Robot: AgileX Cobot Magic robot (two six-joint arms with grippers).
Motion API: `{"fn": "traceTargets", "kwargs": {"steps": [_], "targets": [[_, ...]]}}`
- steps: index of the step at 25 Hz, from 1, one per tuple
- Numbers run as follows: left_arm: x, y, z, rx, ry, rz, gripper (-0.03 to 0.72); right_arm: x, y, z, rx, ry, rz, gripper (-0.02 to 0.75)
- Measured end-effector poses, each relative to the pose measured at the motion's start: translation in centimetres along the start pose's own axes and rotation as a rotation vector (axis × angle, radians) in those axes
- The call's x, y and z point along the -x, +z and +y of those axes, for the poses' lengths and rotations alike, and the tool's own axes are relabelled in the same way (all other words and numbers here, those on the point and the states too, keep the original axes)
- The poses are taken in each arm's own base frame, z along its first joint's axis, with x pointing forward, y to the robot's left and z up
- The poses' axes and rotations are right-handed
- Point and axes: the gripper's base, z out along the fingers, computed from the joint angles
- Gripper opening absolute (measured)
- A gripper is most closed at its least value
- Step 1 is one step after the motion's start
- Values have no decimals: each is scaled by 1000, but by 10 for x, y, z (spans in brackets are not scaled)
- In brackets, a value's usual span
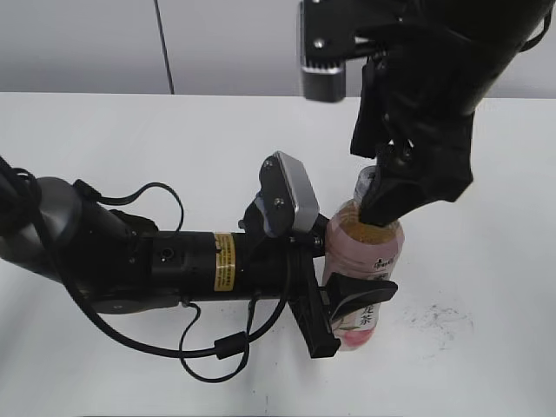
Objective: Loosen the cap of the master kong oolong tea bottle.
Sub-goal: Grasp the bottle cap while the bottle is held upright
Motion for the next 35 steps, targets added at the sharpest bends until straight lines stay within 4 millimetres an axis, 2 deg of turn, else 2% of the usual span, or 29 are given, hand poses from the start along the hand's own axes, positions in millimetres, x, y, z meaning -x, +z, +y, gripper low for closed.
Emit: {"fn": "traceTargets", "kwargs": {"steps": [3,6,9,12,16,20,23,27,31,35], "targets": [[0,0,0,1,0,0,384,11,-15,-3,-14,255,-75,619],[0,0,0,1,0,0,384,19,-31,-8,-34,641,-131,585],[0,0,0,1,0,0,384,17,-38,-13,-75,991,-136,559],[0,0,0,1,0,1,384,14,-37,-15,-100,1153,-122,552],[0,0,0,1,0,1,384,5,-18,-9,-71,1226,-53,553],[0,0,0,1,0,1,384,-3,-1,-2,-41,1249,15,523],[0,0,0,1,0,1,384,-4,3,0,-33,1255,30,454],[0,0,0,1,0,1,384,-5,3,0,-32,1208,31,268],[0,0,0,1,0,1,384,-4,4,0,-23,932,32,272],[0,0,0,1,0,1,384,-4,3,0,-14,394,34,272]]}}
